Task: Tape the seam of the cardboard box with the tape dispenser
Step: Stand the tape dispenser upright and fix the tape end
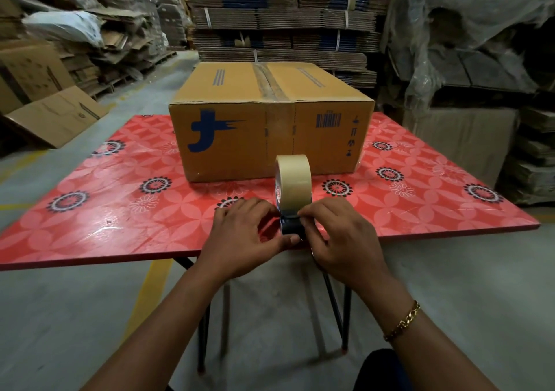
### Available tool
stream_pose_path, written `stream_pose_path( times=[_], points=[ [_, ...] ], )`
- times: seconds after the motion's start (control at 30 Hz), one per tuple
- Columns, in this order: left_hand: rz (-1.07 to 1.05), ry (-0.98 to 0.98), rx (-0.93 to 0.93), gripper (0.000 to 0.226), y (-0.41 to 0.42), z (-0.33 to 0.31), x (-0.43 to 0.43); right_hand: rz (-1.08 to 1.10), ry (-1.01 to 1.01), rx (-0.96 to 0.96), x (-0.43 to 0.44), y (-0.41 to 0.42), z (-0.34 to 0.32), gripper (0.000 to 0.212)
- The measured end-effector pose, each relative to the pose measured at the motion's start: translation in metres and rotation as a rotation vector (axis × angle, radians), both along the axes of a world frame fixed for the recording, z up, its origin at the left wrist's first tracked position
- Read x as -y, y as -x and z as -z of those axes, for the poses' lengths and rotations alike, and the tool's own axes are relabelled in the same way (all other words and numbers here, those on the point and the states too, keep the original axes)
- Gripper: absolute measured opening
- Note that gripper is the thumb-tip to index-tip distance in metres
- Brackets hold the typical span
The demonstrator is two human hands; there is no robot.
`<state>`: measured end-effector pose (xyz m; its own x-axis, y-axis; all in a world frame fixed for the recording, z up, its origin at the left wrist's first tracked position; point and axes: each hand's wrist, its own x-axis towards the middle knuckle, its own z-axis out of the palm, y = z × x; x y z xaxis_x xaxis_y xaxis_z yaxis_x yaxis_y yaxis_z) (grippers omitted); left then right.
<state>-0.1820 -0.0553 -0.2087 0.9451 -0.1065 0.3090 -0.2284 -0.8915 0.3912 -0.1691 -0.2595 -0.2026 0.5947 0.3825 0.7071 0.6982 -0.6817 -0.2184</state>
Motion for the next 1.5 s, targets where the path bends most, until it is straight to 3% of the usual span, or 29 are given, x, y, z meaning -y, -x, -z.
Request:
stream_pose_path(
  times=[0.2, 0.4, 0.57, 0.9, 1.2, 1.5],
  points=[
    [-0.082, -0.077, -0.115, 0.091, -0.006, -0.006, 0.009, 0.022, 0.01, 0.068, 0.0, 0.005, 0.007, 0.012],
    [-0.028, -0.177, -0.282, 0.109, -0.011, -0.011, 0.013, 0.044, 0.039, 0.067, 0.001, 0.009, 0.009, 0.018],
    [-0.012, -0.179, -0.28, 0.108, -0.019, -0.009, 0.01, 0.064, 0.017, 0.045, -0.003, 0.009, 0.011, 0.011],
    [0.0, 0.034, 0.081, 0.071, -0.002, -0.002, 0.005, 0.045, -0.087, -0.028, 0.001, 0.006, 0.015, 0.008],
    [0.005, 0.007, -0.004, 0.068, -0.01, 0.0, 0.004, 0.05, -0.086, -0.043, -0.001, 0.008, 0.01, 0.006],
    [-0.037, -0.013, 0.056, 0.061, -0.007, 0.001, 0.009, 0.099, -0.026, 0.023, 0.0, 0.02, 0.007, 0.006]
  ],
)
